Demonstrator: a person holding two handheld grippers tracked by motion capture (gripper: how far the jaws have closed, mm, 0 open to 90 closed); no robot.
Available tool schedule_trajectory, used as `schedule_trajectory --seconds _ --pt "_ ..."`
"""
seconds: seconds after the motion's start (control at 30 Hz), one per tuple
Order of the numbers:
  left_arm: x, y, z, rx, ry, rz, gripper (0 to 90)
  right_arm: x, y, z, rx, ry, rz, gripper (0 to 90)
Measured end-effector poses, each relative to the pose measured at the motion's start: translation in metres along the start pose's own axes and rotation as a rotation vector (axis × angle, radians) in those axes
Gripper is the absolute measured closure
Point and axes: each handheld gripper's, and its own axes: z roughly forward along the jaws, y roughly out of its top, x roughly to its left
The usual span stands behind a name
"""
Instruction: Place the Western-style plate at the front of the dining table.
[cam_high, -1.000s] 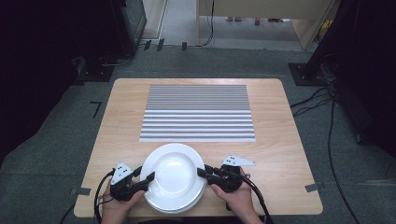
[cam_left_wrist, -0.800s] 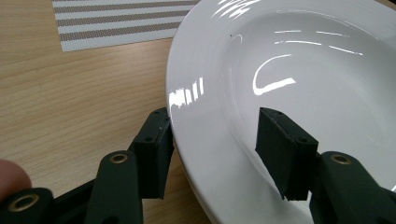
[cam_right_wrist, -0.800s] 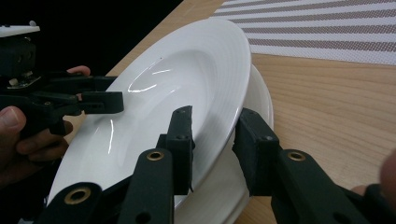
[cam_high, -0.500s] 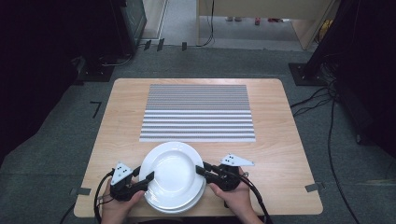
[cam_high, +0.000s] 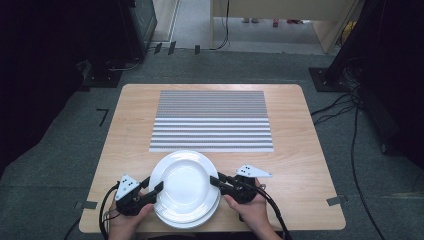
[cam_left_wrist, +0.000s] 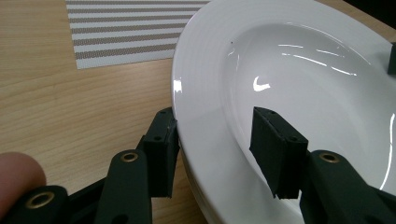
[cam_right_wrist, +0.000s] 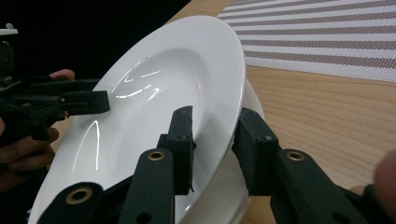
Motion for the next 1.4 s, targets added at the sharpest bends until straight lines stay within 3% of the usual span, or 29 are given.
schedule_trajectory --seconds 0.37,0.63,0.97,1.4 --pt "-0.0011 0.0009 -0.0039 -0.046 0.007 -0.002 57.8 0.0022 -0.0025 0.0002 -0.019 -0.021 0.018 69.6" --pt "-0.0036 0.0003 -0.0038 -0.062 0.029 0.003 60.9 0.0048 -0.0036 0.0000 -0.031 -0.042 0.061 70.9" --pt "-0.0045 0.0014 -0.0071 -0.091 0.022 -0.007 62.6 0.0022 -0.0042 -0.0017 -0.055 -0.013 0.150 74.1" --pt "-0.0042 0.0023 -0.0082 -0.105 0.014 -0.023 63.5 0.0050 -0.0036 -0.0027 -0.070 -0.023 0.141 74.4"
